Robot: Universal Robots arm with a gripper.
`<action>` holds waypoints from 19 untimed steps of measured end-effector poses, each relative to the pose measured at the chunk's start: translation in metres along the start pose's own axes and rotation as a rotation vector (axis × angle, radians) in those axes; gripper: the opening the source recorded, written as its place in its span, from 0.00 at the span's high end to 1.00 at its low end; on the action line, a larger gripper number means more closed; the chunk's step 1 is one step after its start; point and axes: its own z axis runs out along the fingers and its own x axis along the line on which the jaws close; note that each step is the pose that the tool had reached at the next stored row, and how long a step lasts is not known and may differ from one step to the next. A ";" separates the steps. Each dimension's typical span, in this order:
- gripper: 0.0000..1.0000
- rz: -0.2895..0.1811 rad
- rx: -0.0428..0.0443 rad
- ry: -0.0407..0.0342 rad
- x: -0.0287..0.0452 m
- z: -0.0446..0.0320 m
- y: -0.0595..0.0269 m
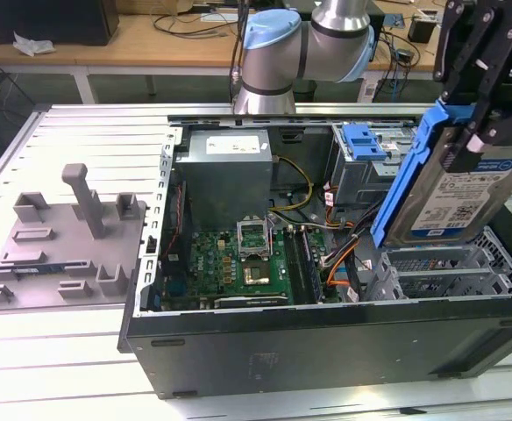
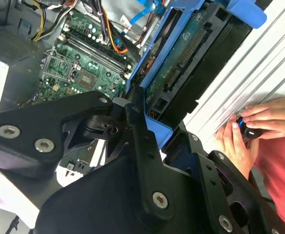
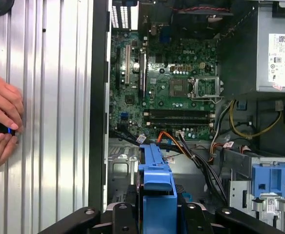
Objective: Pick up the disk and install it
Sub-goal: 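Insert the disk into the insertion slot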
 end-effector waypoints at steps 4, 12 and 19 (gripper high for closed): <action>0.63 0.000 0.0000 -0.0001 0.0006 0.0000 -0.0089; 0.63 0.000 0.0000 0.0001 0.0010 0.0000 -0.0249; 0.63 0.000 0.0000 0.0000 0.0011 0.0001 -0.0273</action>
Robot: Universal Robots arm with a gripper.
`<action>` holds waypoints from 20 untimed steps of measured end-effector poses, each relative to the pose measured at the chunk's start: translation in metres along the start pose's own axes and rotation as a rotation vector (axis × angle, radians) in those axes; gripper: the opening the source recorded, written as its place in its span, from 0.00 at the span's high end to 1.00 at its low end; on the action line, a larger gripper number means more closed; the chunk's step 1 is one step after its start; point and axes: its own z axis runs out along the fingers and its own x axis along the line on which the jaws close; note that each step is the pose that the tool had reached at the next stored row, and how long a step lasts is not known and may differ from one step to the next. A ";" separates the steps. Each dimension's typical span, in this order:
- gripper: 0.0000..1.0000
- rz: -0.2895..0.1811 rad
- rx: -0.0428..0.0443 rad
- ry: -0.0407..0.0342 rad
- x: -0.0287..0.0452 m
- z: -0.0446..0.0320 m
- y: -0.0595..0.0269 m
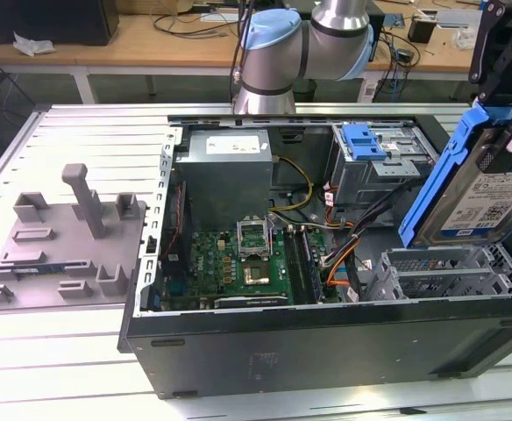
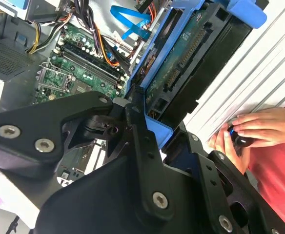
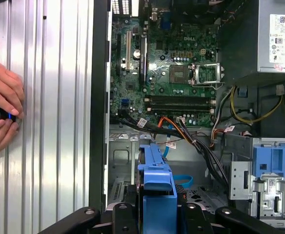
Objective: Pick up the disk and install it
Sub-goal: 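Insert the disk into the insertion slot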
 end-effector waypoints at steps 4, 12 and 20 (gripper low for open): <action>0.63 0.000 0.0000 0.0000 0.0001 0.0001 0.0010; 0.63 0.000 0.0000 0.0000 0.0002 0.0022 0.0029; 0.63 0.000 0.0001 0.0000 0.0003 0.0054 0.0016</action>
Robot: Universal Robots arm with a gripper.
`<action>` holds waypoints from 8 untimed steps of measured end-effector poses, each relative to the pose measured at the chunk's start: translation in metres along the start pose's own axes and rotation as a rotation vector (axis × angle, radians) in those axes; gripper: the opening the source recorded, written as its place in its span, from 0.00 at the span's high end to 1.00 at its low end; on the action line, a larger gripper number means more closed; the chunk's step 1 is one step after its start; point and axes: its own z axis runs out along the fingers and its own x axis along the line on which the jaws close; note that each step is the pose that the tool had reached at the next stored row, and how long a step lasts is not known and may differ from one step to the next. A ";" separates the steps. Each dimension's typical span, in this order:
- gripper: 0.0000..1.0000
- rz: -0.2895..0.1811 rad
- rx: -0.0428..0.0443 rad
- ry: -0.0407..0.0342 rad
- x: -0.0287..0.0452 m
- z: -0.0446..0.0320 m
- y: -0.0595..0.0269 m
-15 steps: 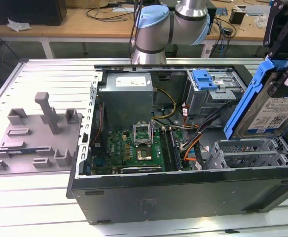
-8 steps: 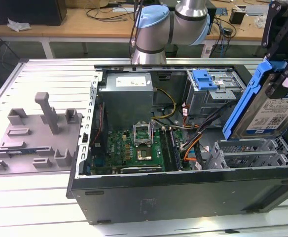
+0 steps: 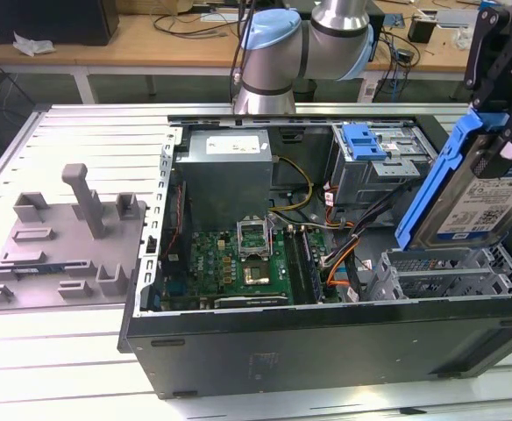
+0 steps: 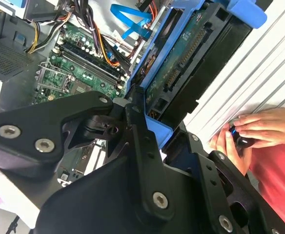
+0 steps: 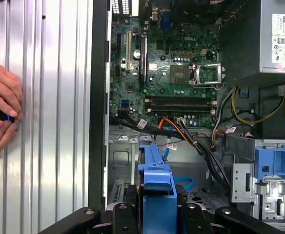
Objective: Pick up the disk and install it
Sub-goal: 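Insert the disk into the insertion slot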
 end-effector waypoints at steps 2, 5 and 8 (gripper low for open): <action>0.63 0.000 0.0000 -0.0001 0.0000 0.0004 -0.0003; 0.63 0.000 0.0000 -0.0001 0.0002 0.0024 -0.0004; 0.63 0.000 0.0001 -0.0001 0.0003 0.0041 -0.0003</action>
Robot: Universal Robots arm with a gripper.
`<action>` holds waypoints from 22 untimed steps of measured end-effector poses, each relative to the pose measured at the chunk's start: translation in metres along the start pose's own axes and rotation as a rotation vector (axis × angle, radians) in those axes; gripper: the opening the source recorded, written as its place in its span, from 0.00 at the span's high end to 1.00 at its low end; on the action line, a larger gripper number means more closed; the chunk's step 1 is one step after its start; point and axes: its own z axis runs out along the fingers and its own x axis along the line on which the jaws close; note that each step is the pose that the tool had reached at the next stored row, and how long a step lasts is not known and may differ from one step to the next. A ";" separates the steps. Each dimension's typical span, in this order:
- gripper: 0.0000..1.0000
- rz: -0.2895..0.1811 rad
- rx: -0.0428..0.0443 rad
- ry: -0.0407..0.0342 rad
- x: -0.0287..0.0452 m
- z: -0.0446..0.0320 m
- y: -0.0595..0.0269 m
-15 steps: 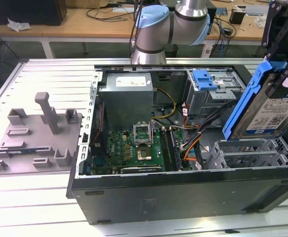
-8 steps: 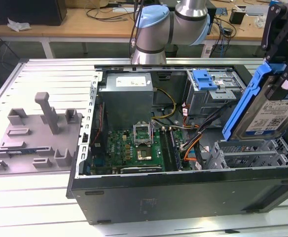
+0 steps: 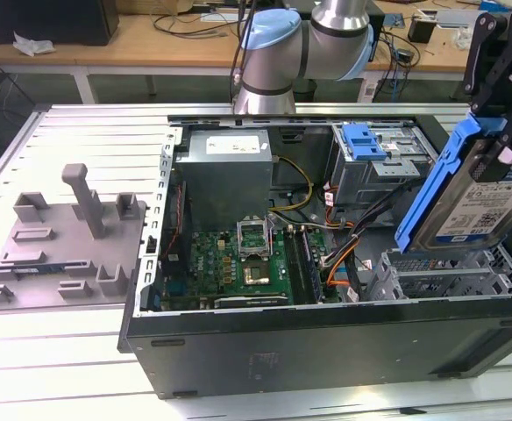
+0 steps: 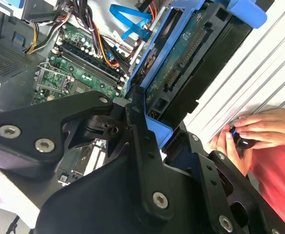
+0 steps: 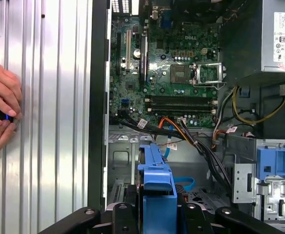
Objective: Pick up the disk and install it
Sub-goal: 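Insert the disk into the insertion slot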
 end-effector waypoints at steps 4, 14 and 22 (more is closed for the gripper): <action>0.63 0.000 0.0000 0.0001 0.0001 0.0012 0.0001; 0.63 0.000 0.0001 0.0001 0.0003 0.0052 0.0000; 0.63 0.000 0.0001 0.0000 0.0007 0.0080 0.0000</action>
